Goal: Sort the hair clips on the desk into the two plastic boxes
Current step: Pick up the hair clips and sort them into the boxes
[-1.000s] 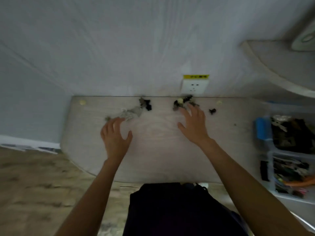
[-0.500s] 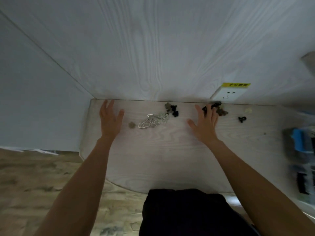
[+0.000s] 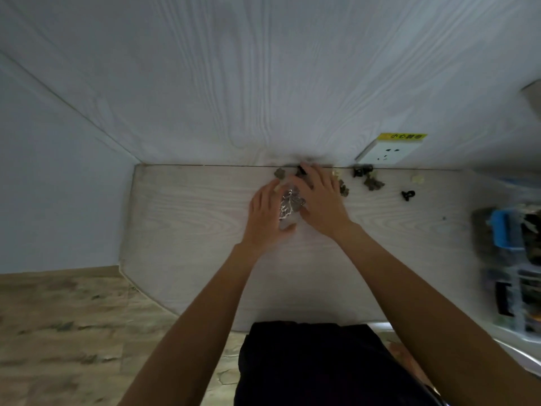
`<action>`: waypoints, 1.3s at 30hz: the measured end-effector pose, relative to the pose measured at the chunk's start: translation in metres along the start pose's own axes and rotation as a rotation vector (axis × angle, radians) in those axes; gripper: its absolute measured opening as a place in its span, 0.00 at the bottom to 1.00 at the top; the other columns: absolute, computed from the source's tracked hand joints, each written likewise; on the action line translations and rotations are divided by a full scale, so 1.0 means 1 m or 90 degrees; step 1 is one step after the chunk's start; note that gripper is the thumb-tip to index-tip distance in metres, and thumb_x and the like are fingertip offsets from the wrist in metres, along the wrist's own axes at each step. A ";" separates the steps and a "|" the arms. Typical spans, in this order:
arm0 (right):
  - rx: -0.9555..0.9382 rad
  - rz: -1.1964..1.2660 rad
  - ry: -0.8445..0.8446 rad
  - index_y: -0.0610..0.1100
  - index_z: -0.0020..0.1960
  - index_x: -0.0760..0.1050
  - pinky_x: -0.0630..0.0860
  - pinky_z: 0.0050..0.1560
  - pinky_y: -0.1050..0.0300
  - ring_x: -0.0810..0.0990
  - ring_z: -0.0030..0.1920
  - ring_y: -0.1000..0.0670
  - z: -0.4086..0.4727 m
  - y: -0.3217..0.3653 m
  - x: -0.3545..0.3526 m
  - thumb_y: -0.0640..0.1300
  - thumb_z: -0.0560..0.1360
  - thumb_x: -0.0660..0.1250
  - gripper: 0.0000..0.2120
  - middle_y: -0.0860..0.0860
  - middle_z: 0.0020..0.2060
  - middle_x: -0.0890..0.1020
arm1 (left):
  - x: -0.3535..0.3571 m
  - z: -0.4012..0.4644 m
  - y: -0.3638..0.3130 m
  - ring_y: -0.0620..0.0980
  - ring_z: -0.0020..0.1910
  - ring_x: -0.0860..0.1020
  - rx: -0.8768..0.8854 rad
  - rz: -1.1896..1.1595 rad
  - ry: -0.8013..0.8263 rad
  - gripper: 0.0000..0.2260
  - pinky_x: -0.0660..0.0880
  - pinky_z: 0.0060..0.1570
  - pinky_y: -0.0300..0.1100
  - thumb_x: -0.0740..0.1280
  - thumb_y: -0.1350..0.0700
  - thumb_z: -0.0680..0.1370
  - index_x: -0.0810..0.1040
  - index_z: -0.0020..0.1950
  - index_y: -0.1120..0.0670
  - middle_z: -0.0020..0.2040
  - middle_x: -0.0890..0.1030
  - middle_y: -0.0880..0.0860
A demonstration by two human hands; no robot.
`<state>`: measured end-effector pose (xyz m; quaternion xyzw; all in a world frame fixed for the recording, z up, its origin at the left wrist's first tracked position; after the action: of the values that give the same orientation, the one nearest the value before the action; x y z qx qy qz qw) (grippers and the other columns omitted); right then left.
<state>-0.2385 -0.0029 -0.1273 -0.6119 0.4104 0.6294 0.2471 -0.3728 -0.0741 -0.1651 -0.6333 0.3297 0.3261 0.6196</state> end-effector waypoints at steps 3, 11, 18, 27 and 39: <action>-0.060 -0.024 0.088 0.53 0.72 0.60 0.68 0.62 0.42 0.61 0.72 0.41 0.018 0.000 -0.005 0.41 0.68 0.68 0.35 0.49 0.73 0.64 | -0.005 -0.007 0.008 0.56 0.67 0.65 -0.025 0.036 -0.017 0.39 0.64 0.63 0.51 0.71 0.40 0.63 0.63 0.70 0.51 0.69 0.67 0.54; -0.100 0.007 0.165 0.45 0.69 0.66 0.63 0.64 0.45 0.69 0.64 0.38 0.030 -0.018 -0.013 0.45 0.70 0.70 0.29 0.42 0.64 0.72 | -0.026 -0.020 0.026 0.57 0.50 0.74 0.008 0.037 -0.035 0.22 0.75 0.45 0.48 0.69 0.43 0.70 0.73 0.59 0.53 0.56 0.75 0.57; 0.095 0.212 0.106 0.40 0.62 0.70 0.69 0.54 0.51 0.72 0.56 0.40 0.007 -0.022 -0.007 0.42 0.69 0.72 0.24 0.39 0.56 0.72 | -0.037 -0.014 0.025 0.55 0.43 0.79 -0.016 -0.068 0.001 0.17 0.77 0.44 0.46 0.76 0.57 0.67 0.77 0.53 0.59 0.52 0.77 0.58; 0.171 0.180 0.114 0.40 0.62 0.67 0.71 0.54 0.47 0.70 0.58 0.39 -0.025 -0.030 -0.008 0.48 0.69 0.72 0.26 0.40 0.58 0.71 | -0.057 -0.023 0.022 0.45 0.41 0.76 -0.206 -0.166 -0.087 0.12 0.73 0.43 0.38 0.74 0.55 0.68 0.76 0.49 0.53 0.47 0.76 0.49; 0.182 0.162 0.055 0.43 0.58 0.70 0.75 0.45 0.49 0.74 0.51 0.39 -0.055 -0.019 -0.003 0.39 0.73 0.65 0.14 0.41 0.54 0.71 | -0.047 0.085 -0.019 0.62 0.57 0.75 0.043 0.137 0.218 0.17 0.71 0.55 0.48 0.67 0.58 0.75 0.75 0.63 0.54 0.62 0.74 0.60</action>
<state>-0.1913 -0.0370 -0.1235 -0.5403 0.5800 0.5637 0.2323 -0.3843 0.0121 -0.1176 -0.6192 0.5068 0.2669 0.5372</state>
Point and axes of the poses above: each hand's wrist, its own z-axis towards the middle knuckle, its own x-axis out of the palm, y = z × x, the point moved 1 cm from there along z, towards the middle knuckle
